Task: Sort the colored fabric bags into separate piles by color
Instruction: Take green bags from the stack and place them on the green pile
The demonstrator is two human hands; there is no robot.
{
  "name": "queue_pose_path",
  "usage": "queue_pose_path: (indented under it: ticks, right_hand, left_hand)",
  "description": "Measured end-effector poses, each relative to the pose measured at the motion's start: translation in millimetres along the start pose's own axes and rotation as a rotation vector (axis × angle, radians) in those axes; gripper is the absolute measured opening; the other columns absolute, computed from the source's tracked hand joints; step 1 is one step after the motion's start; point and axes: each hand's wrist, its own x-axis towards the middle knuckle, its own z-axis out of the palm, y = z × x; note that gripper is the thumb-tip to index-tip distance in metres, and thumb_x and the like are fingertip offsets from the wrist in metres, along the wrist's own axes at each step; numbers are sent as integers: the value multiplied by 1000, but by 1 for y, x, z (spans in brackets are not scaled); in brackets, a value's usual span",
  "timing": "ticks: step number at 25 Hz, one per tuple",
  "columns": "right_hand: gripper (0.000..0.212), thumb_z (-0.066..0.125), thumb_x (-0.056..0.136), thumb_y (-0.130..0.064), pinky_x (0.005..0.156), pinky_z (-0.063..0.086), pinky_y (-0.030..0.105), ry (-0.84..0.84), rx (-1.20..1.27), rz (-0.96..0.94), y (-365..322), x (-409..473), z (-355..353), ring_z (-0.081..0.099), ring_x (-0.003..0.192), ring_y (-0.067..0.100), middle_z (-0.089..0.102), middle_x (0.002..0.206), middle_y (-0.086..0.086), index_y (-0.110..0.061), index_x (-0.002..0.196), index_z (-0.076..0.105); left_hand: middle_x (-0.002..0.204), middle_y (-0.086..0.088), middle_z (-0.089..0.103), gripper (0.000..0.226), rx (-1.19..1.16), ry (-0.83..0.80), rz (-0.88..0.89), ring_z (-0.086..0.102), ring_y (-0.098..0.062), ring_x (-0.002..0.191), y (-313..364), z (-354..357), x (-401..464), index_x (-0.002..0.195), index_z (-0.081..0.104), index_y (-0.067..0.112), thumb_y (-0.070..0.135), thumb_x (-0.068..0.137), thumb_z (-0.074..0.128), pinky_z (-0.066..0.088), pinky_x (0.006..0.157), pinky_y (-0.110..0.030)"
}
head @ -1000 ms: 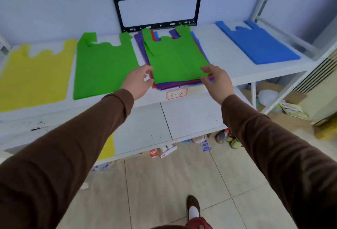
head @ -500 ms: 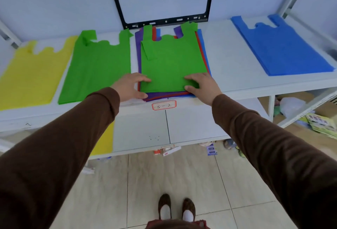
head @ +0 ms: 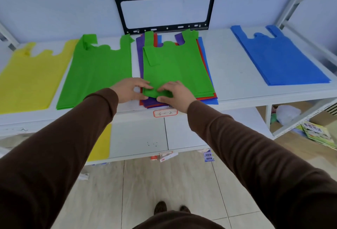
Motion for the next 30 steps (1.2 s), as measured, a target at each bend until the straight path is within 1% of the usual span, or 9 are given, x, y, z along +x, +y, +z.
queue_pose_path:
  ticks: [5,8,12,16,18,21,24,26,30]
  right_hand:
    - [41,65,86,-48,85,45,33,80,12,78,-3,8,5,55,102,22,66,108,2,-22,119,66]
    - [24,58,94,-31,76,51,36,316,53,148,-8,8,-3,63,94,30,71,100,6,-19,110,71]
    - [25,59,95,-30,79,51,33,456,48,72,-10,-6,-20,64,97,26,73,105,7,-19,113,72]
    - [34,54,95,-44,93,48,26,283,264,105,0,-19,-23,63,108,14,72,116,-3,-25,117,71]
    - [45,45,95,-53,98,42,22,527,321,266,23,-23,-40,60,111,19,71,114,0,-22,114,72]
    - [62,31,90,-58,93,48,43,790,413,585,68,-40,-79,60,102,31,68,109,14,-13,111,68]
    - [73,31,90,-72,70,60,38,387,1140,792,71,-46,-99,69,87,29,65,119,19,-14,131,47]
    - [62,46,90,-65,65,61,36,158,1391,761,65,-45,-99,72,93,27,59,129,14,-26,137,33]
    - [71,51,95,4,83,59,39,11,1273,635,72,-31,-91,66,109,30,59,136,12,-28,153,25]
  left_hand:
    - [110,-9,65,30,17,214,112,59,-24,98,11,0,4,105,72,10,35,94,58,47,90,-41]
    - [108,-7,57,43,-414,320,-81,61,-19,84,25,0,6,122,55,18,50,95,50,54,78,-32]
    - [127,-17,53,56,-1290,100,-299,68,-33,101,42,-10,18,144,27,37,44,96,53,58,82,-41]
    - [135,-14,54,73,-1409,-57,-347,68,-32,102,62,-7,38,153,16,35,4,97,50,61,73,-36]
    - [133,-18,54,62,-1503,22,-420,66,-27,98,61,-7,45,152,28,22,-5,98,40,60,63,-28]
    - [144,-21,43,51,-1662,71,-451,62,-27,107,45,-12,45,145,42,15,-1,98,44,59,61,-25]
    - [160,-9,17,59,-1514,15,-365,53,-25,121,39,-15,34,143,47,21,-11,94,42,60,67,-25]
    - [158,-3,23,68,-1312,-80,-314,61,-19,112,42,-15,28,144,44,29,-15,93,40,61,69,-27]
    - [159,-10,16,61,-1060,-150,-332,47,-26,131,41,-17,30,140,42,32,-6,93,49,44,103,-50]
